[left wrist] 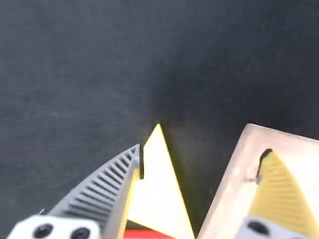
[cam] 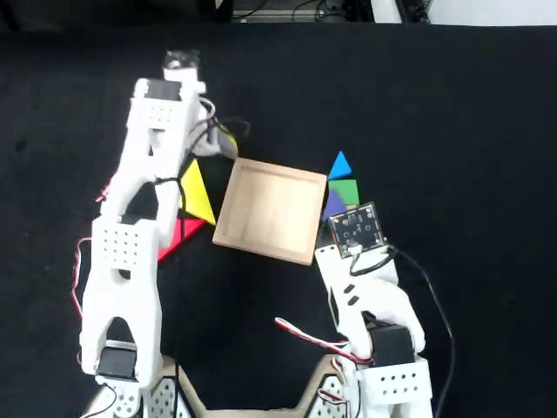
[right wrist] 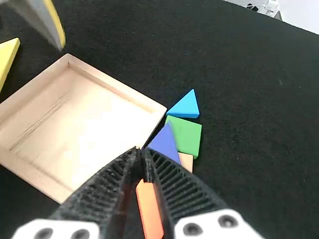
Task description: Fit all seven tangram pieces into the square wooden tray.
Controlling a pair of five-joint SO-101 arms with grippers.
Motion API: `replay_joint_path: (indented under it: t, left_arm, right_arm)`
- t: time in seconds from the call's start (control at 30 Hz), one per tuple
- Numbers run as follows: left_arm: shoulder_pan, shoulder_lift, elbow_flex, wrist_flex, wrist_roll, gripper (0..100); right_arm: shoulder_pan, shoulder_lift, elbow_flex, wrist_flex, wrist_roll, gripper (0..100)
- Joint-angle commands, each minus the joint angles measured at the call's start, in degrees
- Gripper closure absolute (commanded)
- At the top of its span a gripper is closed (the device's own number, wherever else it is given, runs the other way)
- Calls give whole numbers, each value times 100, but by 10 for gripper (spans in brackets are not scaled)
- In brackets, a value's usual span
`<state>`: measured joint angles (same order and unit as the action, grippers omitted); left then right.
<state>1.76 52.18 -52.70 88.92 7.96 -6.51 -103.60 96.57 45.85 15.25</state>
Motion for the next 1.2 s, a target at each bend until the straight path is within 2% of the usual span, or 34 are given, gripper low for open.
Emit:
replay_joint_path:
  t: [0.0,0.1,0.23,0.37,0.57,0.7,0.83,0.9,0.97,1.17]
  left_arm:
    - [-286,-105,-1798,897,-70,635]
    - [-637,-53,-2536,1213,-18,638]
    - [-1015,-273,-2044,1213,607,639]
    - [-901,-914,-365,1213,897,639]
    - [-655,-2892,2642,1046,976,640]
    - [-629,-4079,4681,70,1512,640]
    - [-233,-4703,6404,-1855,2136,640]
    - [-119,-4668,6712,-2602,2233,640]
    - [-92,-4440,6703,-2884,2215,636]
    - [-418,-3121,5552,-2268,1960,635]
  right_arm:
    - [-62,-198,13,9,44,987]
    - [-62,-198,13,9,44,987]
    - [-62,-198,13,9,44,987]
    - [-62,-198,13,9,44,987]
    - [-62,-198,13,9,44,987]
    - [-79,-198,13,9,44,987]
    - [-79,-198,13,9,44,987]
    - [-62,-198,13,9,44,987]
    - [-62,-189,13,18,44,987]
    - [-79,-198,13,97,53,987]
